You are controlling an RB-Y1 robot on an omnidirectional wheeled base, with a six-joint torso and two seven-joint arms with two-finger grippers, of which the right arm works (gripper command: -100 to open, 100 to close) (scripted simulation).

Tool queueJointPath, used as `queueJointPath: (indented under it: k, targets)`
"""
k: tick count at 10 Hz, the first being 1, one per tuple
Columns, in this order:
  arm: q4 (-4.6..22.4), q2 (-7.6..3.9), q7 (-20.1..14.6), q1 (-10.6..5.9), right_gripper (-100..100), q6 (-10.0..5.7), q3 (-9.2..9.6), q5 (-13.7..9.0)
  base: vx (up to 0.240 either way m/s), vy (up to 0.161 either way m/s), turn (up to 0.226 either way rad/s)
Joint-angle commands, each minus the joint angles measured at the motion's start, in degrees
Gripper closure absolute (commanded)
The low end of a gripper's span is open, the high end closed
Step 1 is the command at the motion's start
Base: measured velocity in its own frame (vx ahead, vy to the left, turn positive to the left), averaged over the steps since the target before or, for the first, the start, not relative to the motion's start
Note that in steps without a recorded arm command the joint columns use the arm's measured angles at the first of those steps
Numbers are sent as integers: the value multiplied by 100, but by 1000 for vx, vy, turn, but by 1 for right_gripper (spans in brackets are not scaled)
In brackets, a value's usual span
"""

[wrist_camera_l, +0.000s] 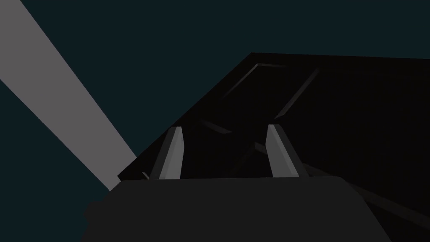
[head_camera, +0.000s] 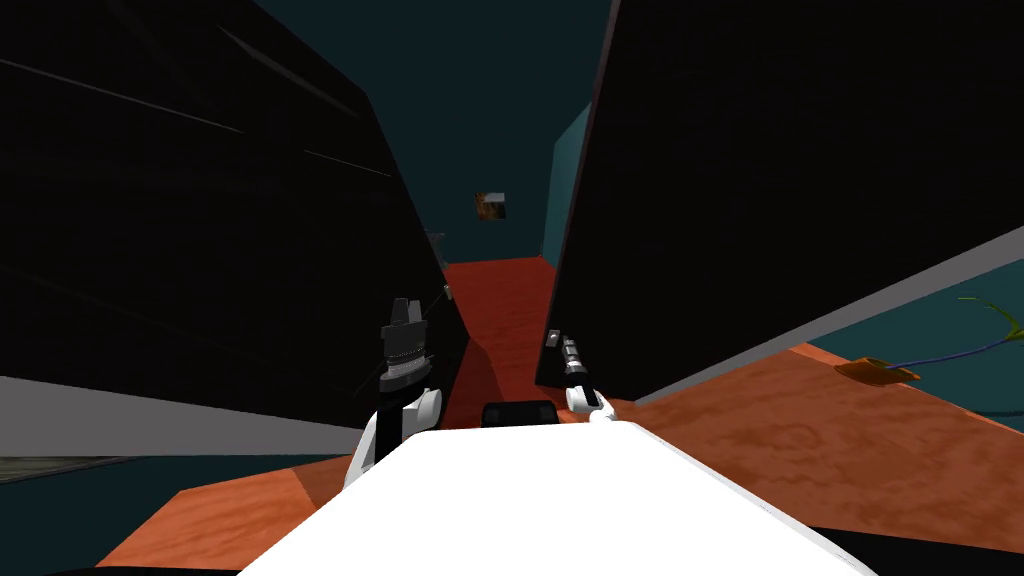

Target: Push the door open

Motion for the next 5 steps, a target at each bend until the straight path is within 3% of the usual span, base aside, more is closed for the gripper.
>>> queueJointPath:
  k: [1, 5]
  targets:
    - [-36, 4, -10, 22, -100, 12, -10, -34, -27, 99, -59]
    - [-93, 116, -25, 56, -100, 30, -25, -87, -199, 101, -44]
